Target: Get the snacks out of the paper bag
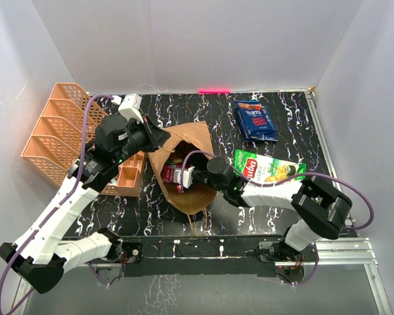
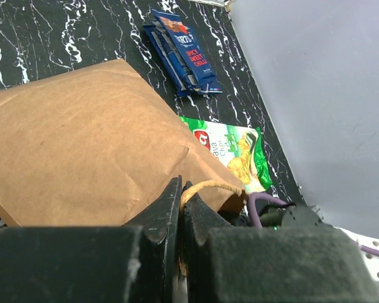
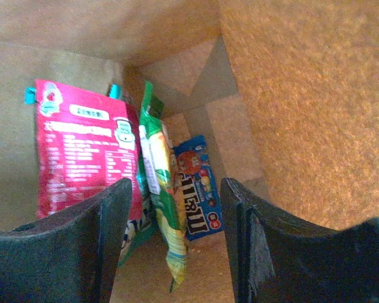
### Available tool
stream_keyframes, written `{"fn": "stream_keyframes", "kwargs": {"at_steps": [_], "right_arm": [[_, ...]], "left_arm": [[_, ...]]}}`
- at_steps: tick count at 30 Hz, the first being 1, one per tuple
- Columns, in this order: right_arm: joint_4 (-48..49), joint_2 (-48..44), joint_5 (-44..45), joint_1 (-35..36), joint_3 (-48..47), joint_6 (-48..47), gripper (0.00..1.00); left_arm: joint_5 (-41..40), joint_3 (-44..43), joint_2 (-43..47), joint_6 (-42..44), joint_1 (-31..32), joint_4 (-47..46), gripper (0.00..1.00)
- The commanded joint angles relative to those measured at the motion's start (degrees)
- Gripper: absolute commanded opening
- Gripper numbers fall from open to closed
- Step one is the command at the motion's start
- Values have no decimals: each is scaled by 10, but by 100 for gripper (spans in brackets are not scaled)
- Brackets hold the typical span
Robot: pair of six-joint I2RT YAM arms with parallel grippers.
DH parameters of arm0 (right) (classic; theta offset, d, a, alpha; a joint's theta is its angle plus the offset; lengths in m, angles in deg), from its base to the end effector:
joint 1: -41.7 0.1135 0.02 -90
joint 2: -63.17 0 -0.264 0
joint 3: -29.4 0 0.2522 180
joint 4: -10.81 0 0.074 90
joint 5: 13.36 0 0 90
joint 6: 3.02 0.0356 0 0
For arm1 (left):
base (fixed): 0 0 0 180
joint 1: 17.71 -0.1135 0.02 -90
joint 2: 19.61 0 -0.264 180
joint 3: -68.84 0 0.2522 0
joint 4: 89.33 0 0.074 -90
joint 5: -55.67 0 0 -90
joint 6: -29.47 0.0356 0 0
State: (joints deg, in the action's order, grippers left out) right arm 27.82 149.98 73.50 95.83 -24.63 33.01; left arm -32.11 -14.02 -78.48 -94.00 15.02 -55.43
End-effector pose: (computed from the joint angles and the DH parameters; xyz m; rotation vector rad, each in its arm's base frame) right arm 0.1875 0.2627 0.2108 -1.5165 1.0525 0.0525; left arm 0.1859 -0.1211 0.4232 0.0179 1.8267 -0.8680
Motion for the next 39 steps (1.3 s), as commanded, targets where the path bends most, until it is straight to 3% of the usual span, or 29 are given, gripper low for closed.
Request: {"fn": "stream_keyframes", "kwargs": {"at_steps": [1,8,17,20,28,33,39], "right_arm": [[94,27,-50,-30,-3,-4,60],[93,80,-60,-41,-40,-35,61],[116,157,2,-41,-88,-56,63],[108,138,0,-38,-83,-44,64],[2,-36,26,-6,13,37,71],[-44,-112,79,78,51,83,72],[78,-83,134,131,72,88,69]], "left_arm": [[6,-17,12,-2,-3,-10,0],[19,-25,13,-4,-3,-16,0],[35,-22,9,-6,-3,-22,0],[33,-21,10,-8,-3,-19,0],[11,-21,7,2,-4,-8,0],[16,-24,-3,7,-3,-13,0],[37,-36,-15,22,-4,-8,0]]}}
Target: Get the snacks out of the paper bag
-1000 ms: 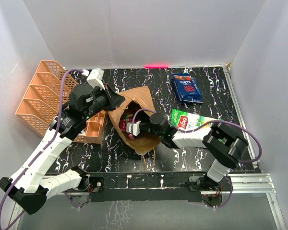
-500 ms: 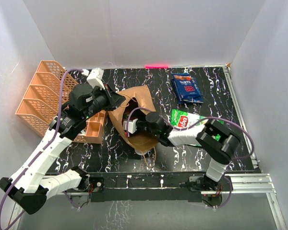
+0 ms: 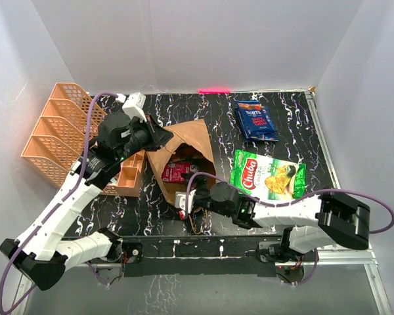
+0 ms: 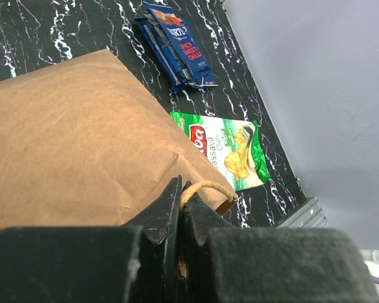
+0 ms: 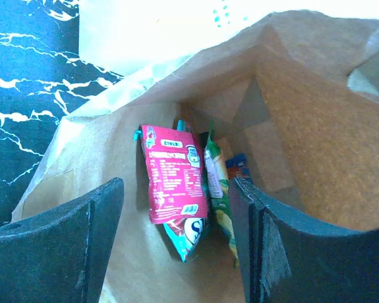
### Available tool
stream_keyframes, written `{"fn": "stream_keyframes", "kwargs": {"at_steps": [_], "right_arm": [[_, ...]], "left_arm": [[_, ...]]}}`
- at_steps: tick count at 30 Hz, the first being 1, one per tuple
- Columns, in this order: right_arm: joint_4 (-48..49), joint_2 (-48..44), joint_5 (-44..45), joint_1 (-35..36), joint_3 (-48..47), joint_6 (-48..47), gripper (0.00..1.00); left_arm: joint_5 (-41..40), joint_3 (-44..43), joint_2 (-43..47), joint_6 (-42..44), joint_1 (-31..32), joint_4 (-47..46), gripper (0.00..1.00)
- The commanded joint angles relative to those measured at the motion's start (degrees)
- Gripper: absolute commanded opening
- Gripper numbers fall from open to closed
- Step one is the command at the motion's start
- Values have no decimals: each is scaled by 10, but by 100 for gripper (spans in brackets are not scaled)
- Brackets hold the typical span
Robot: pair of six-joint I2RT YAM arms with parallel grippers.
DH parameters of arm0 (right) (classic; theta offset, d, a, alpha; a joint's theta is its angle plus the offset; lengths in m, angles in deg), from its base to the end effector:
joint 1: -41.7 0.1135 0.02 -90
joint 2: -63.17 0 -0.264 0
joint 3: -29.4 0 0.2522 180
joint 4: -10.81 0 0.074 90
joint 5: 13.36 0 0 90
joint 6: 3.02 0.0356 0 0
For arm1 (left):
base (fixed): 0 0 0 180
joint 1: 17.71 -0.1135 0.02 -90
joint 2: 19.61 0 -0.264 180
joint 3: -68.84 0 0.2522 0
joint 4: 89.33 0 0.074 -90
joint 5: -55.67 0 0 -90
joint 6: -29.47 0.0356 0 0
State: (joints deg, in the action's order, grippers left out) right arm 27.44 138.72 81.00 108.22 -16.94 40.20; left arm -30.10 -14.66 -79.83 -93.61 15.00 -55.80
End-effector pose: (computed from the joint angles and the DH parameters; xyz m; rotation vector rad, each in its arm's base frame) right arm 0.1145 0.2568 0.2222 -1.4672 1.0311 0.1790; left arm 0.1907 -0.1256 0.4228 0.0507 1.8369 -0.8903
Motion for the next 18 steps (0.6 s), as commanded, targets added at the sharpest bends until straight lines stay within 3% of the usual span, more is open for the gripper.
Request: {"fn": "stream_keyframes", "kwargs": {"at_steps": [1,4,7,13,18], "right_arm": [[83,54,97,7,-23,4,69],[119,119,135,-4,-60,-44,67],[140,140,85,-54,-78,-55,63],[66,151,-28,-123,-106,-144,64],[33,187,-50,-129,-134,-167,62]], "left_arm": [[25,-34,-4,22,-3,0,0],[39,-44,-9,32,-4,7,0],[48,-48,-10,41,-3,11,0],[68,-45,-12,61,-3,16,0],[89,-39,-11,69,-3,-1,0]]}}
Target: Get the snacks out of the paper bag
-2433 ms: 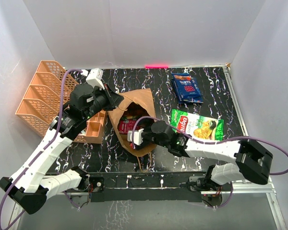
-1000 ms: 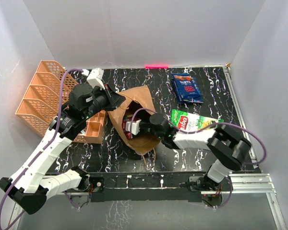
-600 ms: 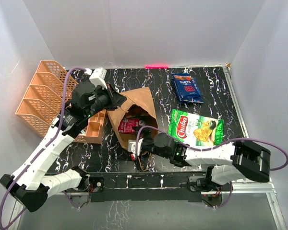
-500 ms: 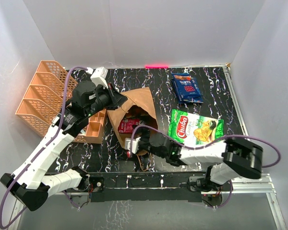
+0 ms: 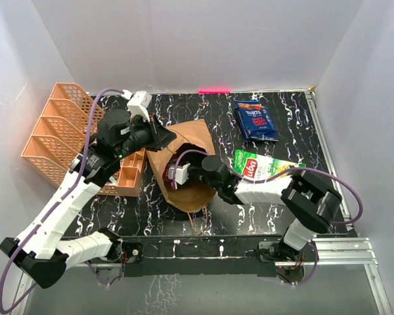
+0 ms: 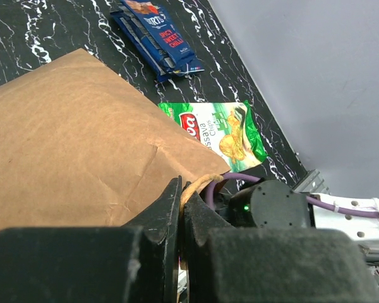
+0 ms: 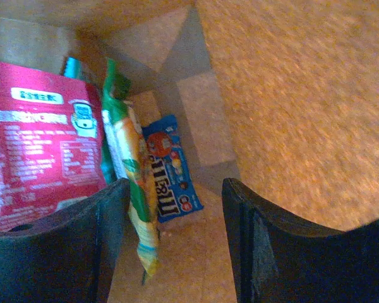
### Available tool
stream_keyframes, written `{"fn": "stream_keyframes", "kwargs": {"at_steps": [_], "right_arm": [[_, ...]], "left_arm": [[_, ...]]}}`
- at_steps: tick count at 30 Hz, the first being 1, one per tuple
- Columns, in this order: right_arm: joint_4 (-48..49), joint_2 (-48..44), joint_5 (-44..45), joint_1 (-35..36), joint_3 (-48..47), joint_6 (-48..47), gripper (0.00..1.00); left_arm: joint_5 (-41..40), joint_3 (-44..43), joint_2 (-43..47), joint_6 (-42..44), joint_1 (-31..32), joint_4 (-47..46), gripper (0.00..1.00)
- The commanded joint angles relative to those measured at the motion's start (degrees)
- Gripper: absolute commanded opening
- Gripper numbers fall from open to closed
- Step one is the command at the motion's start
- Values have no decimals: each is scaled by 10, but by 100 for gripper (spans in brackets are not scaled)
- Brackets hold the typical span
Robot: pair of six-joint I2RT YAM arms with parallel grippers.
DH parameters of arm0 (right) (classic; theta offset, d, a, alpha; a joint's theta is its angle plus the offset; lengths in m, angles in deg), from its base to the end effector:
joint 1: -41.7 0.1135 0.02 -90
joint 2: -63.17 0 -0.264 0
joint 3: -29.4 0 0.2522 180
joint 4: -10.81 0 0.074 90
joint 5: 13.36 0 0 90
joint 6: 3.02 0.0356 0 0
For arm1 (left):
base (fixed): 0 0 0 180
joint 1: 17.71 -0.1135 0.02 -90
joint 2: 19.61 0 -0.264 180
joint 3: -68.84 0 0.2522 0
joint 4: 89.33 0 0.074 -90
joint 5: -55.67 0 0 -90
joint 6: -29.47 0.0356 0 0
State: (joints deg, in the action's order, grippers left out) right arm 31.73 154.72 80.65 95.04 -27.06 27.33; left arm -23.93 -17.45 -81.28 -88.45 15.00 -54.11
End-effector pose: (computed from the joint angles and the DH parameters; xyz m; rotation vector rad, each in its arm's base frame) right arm 0.2048 0.2710 0.2056 -1.4894 1.0455 -0.1416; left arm 0.1910 -0.1303 0.4309 0.2160 1.8344 -0.9165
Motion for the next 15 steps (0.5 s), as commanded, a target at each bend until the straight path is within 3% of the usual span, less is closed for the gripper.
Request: {"fn": "stream_keyframes", "kwargs": {"at_steps": [1,15], "right_arm": [[-3,34,-45,4,-33,-35,62],[40,125,57,-14,-75,-45,62]], "left_arm": [[30,-12,5,18,-3,-20,0],[46,-11,16,13,-3,-13,0]]}}
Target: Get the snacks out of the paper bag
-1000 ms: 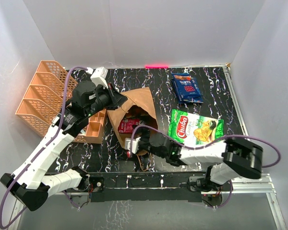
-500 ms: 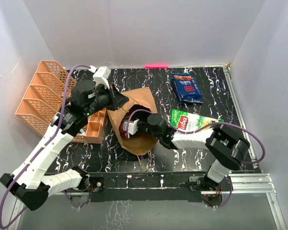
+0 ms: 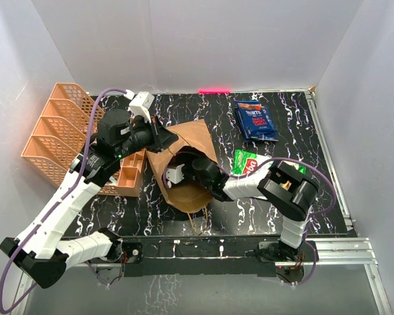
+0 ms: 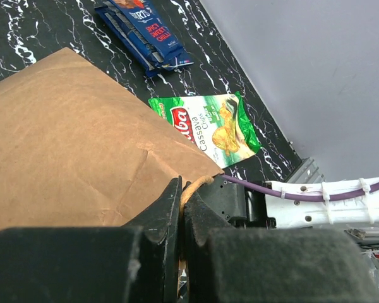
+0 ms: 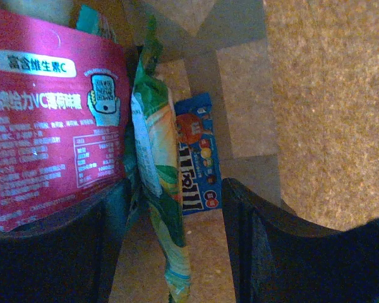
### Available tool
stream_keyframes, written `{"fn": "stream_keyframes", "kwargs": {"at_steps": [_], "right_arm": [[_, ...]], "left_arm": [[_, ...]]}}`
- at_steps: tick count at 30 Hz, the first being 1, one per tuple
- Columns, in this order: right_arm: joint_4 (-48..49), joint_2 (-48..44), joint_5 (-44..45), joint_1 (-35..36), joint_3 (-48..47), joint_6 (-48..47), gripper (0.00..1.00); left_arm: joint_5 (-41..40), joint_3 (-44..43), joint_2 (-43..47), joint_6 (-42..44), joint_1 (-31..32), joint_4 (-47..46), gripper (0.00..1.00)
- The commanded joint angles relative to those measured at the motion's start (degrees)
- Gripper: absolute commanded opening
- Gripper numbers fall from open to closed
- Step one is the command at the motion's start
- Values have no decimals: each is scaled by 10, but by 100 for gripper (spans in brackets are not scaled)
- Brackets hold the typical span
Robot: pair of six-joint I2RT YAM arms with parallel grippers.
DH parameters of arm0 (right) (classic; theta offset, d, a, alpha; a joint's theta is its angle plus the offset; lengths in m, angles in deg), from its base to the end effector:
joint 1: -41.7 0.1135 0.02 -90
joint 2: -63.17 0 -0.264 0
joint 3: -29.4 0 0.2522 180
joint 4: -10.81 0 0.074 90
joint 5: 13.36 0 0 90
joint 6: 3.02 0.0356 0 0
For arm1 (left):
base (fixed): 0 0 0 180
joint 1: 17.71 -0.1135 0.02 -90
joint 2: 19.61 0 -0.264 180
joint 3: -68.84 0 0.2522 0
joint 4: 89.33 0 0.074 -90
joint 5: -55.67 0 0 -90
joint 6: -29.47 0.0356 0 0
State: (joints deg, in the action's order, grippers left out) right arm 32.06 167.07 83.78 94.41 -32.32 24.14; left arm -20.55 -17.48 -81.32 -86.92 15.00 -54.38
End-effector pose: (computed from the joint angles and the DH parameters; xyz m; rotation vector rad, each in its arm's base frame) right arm 0.2292 0.2936 0.1614 -1.5957 1.1042 -0.2383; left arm 0.1898 -0.1320 0.4315 0.2862 1.8246 -0.9490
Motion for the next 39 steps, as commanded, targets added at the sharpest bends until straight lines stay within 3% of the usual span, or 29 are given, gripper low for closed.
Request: {"fn": "stream_keyframes", "kwargs": {"at_steps": [1,5,9,15,18,24,39], "right_arm": [[37,2,30,-11,-24,-15,62],[27,9,22,-27,-39,-17,68],[2,34,8,-37,-69,-21,66],[-16,52,-12,-40,-98,2,42],[-46,30,-43,-40,-95,13,28],[-77,-28,-67,-32,-59,38,9],[-166,-229,-115,16,27,173,8]], "left_arm": [[12,-8,17,-3,-3,-12,0],[12,-7,19,-3,-3,-9,0],[12,-13,17,-1,-4,-3,0],[-3,-15,20,-8,-3,8,0],[-21,-17,18,-21,-3,20,0],[-37,-17,12,-33,-3,16,0],[-74,-8,9,-55,-3,5,0]]}}
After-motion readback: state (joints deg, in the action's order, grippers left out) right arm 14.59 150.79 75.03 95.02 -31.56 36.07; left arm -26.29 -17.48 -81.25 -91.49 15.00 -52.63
